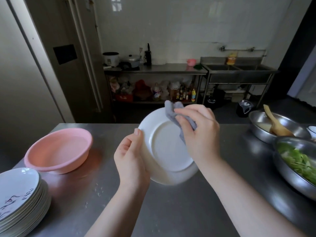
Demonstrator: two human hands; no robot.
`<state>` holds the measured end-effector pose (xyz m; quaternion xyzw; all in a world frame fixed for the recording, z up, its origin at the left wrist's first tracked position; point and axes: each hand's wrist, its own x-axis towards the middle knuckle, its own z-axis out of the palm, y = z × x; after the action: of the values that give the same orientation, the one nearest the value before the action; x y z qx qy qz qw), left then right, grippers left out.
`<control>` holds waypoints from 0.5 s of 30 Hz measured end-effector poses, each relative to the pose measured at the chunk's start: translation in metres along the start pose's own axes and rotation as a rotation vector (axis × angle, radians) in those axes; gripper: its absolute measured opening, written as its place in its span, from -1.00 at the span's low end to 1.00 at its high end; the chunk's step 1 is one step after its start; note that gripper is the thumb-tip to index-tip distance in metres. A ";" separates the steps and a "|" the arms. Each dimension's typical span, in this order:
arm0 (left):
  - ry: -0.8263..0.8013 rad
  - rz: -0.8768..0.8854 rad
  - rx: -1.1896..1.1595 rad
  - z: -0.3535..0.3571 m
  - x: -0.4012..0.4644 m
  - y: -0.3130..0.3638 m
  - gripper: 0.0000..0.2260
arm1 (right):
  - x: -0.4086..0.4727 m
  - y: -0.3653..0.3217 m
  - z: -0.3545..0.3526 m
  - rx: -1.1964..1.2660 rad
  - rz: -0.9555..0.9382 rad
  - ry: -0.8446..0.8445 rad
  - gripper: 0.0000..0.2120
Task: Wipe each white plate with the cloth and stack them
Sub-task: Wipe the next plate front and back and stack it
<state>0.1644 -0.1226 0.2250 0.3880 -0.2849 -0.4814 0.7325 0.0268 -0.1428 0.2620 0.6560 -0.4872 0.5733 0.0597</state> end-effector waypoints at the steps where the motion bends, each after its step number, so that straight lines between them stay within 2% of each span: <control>1: -0.012 0.024 0.023 0.000 0.000 -0.002 -0.69 | 0.004 -0.005 0.003 0.009 -0.031 -0.050 -0.86; 3: -0.034 0.043 0.048 -0.001 0.001 -0.002 -0.68 | 0.008 -0.013 0.007 0.044 -0.114 -0.143 -0.87; 5: -0.067 0.032 0.017 -0.003 0.004 0.000 -0.66 | 0.010 -0.010 0.007 0.065 -0.149 -0.148 -0.86; 7: -0.062 0.005 -0.033 -0.003 0.007 0.002 -0.67 | 0.010 0.000 0.005 0.060 -0.075 -0.074 -0.86; 12: 0.145 -0.142 -0.188 -0.010 0.019 0.004 -0.78 | -0.027 0.022 0.010 0.151 0.251 0.064 -0.87; 15: 0.241 -0.197 -0.216 -0.011 0.022 0.002 -0.85 | -0.068 0.020 0.022 0.171 0.287 0.155 -0.88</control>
<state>0.1824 -0.1396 0.2224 0.3878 -0.1024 -0.5287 0.7481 0.0370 -0.1284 0.1903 0.5362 -0.5192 0.6642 -0.0415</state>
